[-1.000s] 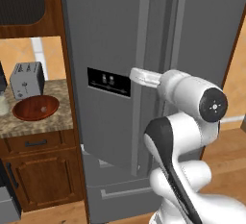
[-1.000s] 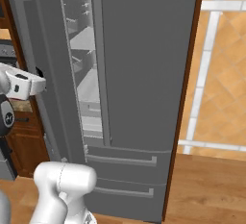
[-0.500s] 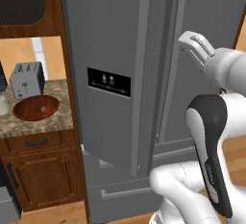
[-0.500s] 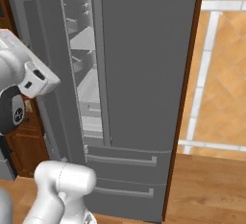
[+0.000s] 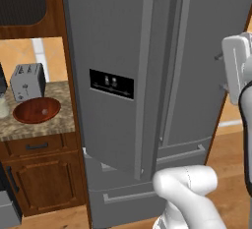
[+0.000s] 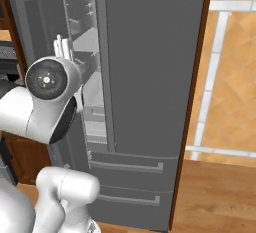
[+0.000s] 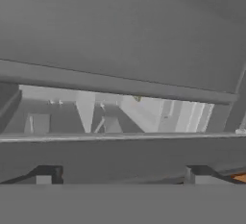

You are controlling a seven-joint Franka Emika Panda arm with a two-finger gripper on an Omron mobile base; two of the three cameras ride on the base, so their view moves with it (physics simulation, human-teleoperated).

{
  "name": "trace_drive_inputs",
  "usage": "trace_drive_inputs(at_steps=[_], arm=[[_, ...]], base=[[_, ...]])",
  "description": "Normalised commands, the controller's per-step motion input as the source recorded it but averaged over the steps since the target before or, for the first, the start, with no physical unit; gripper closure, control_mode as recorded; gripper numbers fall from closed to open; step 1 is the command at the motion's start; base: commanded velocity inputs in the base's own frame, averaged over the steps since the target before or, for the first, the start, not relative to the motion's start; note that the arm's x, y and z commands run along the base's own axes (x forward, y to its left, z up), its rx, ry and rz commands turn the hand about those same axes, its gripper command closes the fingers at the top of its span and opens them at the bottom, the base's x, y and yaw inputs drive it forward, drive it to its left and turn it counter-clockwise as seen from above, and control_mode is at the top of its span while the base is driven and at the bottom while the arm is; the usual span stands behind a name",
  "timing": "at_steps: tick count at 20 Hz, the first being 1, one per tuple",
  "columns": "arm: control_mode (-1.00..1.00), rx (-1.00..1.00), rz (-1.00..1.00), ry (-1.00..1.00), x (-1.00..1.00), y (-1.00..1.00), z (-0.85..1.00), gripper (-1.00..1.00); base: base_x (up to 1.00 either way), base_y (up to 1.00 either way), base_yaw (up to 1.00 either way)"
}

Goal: Grab a lemon wedge from the fridge and one ice cube from the ice bowl, and put them in the glass of lemonade.

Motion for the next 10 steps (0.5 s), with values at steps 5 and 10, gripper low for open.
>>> trace_drive_inputs(at_steps=[5, 10], arm=[[-1.00, 0.60, 0.10, 0.18, 0.17, -0.04, -0.42, -1.00], [-1.00, 0.28, 0.25, 0.03, 0.16, 0.15, -0.34, -1.00]], base=[[0.00, 0.00, 0.00], [0.00, 0.00, 0.00]])
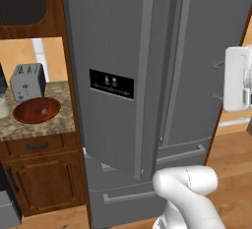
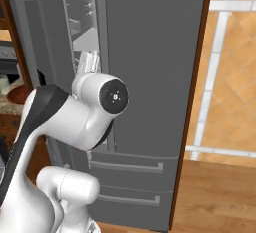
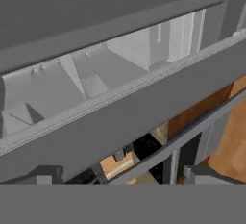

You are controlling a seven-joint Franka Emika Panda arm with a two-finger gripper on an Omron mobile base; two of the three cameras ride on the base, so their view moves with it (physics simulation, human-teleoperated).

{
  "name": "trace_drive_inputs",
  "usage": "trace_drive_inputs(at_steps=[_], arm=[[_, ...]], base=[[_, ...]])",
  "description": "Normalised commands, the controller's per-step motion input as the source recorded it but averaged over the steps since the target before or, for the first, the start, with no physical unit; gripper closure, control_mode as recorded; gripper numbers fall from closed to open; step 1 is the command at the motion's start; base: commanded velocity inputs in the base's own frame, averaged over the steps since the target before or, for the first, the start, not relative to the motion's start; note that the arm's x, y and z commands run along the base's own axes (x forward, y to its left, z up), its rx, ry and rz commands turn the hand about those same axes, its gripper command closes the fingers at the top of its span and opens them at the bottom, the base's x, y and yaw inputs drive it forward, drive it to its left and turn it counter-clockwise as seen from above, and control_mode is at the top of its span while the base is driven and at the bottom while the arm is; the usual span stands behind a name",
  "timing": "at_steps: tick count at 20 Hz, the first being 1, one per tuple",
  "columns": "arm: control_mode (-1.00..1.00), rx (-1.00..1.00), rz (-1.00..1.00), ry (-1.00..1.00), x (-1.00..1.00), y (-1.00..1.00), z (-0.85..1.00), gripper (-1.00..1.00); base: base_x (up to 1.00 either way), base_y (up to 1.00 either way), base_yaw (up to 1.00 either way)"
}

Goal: Grab a lemon wedge from the fridge and one ice cube from the ice bowl, and put them in the glass of lemonade.

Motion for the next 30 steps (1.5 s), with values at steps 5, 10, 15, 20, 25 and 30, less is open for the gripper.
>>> trace_drive_inputs(at_steps=[5, 10, 15, 20, 25, 30], arm=[[-1.00, -0.07, 0.13, -0.06, 0.36, 0.57, -0.26, -1.00], [-1.00, -0.05, 0.00, 0.00, 0.64, 0.21, -0.04, -1.00], [-1.00, 0.00, 0.00, 0.00, 0.66, 0.00, -0.04, -1.00], [-1.00, 0.00, 0.00, 0.02, 0.74, 0.04, -0.13, -1.00], [-1.00, 0.00, 0.04, 0.13, 0.71, 0.18, -0.24, -1.00], [-1.00, 0.00, 0.11, 0.11, 0.45, 0.30, -0.19, -1.00]], base=[[0.00, 0.00, 0.00], [0.00, 0.00, 0.00], [0.00, 0.00, 0.00], [0.00, 0.00, 0.00], [0.00, 0.00, 0.00], [0.00, 0.00, 0.00]])
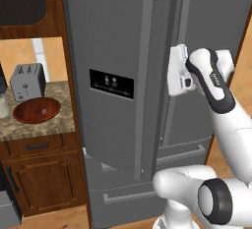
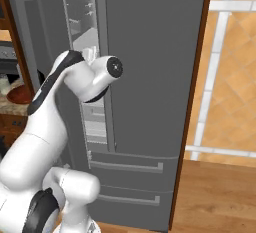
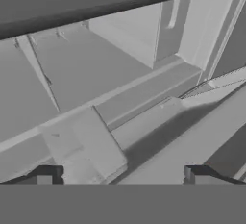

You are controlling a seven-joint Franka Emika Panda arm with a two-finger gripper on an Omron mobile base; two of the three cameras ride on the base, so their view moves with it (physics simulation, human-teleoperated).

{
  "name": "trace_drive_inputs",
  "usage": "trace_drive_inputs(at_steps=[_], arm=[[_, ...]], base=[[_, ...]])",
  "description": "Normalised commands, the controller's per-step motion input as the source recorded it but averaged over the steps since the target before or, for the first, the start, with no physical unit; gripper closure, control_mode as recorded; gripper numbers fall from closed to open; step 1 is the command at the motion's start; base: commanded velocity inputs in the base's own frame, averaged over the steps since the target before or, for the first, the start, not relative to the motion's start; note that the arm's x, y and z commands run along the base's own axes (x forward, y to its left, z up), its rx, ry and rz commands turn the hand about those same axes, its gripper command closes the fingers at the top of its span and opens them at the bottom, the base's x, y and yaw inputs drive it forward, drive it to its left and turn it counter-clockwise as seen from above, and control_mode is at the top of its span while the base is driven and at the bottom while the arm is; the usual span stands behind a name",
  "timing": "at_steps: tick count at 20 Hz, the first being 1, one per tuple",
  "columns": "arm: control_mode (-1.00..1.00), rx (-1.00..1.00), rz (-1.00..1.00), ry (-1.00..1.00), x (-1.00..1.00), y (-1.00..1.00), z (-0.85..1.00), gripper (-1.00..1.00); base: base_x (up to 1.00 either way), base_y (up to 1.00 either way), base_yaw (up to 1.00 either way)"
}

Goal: Grab a lemon wedge from the fridge and one ice cube from the ice bowl, and put them in the glass of lemonade.

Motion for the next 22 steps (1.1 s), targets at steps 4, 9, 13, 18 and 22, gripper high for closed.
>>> trace_drive_inputs(at_steps=[4, 9, 13, 18, 22], arm=[[-1.00, 0.00, 0.36, -0.03, -0.77, 0.58, -0.05, -1.00], [-1.00, 0.00, 0.38, -0.07, -0.99, 0.77, -0.06, -1.00], [-1.00, -0.04, 0.30, -0.01, -0.60, 1.00, -0.29, -1.00], [-1.00, -0.10, 0.17, 0.00, -0.08, 1.00, -0.41, -1.00], [-1.00, -0.08, 0.09, -0.15, -0.50, 0.91, 0.02, -1.00]], base=[[0.00, 0.00, 0.00], [0.00, 0.00, 0.00], [0.00, 0.00, 0.00], [0.00, 0.00, 0.00], [0.00, 0.00, 0.00]])
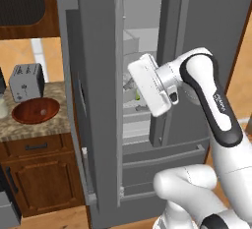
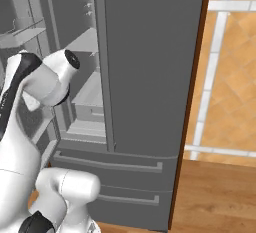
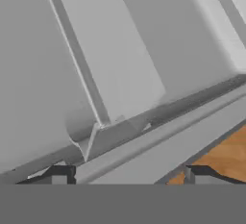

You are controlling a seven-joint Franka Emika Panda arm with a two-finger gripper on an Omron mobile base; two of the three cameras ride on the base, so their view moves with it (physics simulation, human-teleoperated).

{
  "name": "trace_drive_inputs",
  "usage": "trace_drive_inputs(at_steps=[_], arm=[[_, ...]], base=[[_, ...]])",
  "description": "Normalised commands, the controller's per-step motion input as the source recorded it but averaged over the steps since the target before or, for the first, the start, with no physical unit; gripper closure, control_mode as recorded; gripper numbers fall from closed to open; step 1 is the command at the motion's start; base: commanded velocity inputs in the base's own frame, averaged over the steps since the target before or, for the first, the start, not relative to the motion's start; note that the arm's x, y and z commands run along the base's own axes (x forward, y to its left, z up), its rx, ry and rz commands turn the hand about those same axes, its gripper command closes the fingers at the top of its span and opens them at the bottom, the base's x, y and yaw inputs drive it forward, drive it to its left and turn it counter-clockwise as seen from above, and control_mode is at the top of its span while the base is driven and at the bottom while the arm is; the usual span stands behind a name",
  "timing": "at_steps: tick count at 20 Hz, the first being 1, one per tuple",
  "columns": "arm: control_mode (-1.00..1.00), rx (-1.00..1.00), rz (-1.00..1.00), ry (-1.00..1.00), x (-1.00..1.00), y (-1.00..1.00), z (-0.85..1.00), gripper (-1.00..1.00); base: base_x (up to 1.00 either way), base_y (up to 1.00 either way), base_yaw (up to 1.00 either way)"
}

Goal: Grab a lemon wedge from the fridge and one ice cube from the ice bowl, and put them in the glass of lemonade.

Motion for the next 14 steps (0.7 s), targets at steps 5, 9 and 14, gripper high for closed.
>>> trace_drive_inputs(at_steps=[5, 9, 14], arm=[[-1.00, 0.00, 0.00, -0.52, -0.74, 0.07, 0.58, -1.00], [-1.00, 0.03, -0.04, -0.47, -0.36, -0.77, 0.47, -1.00], [-1.00, -0.19, -0.01, -0.34, -0.13, -1.00, 0.06, -1.00]], base=[[0.00, 0.00, 0.00], [0.00, 0.00, 0.00], [0.00, 0.00, 0.00]])
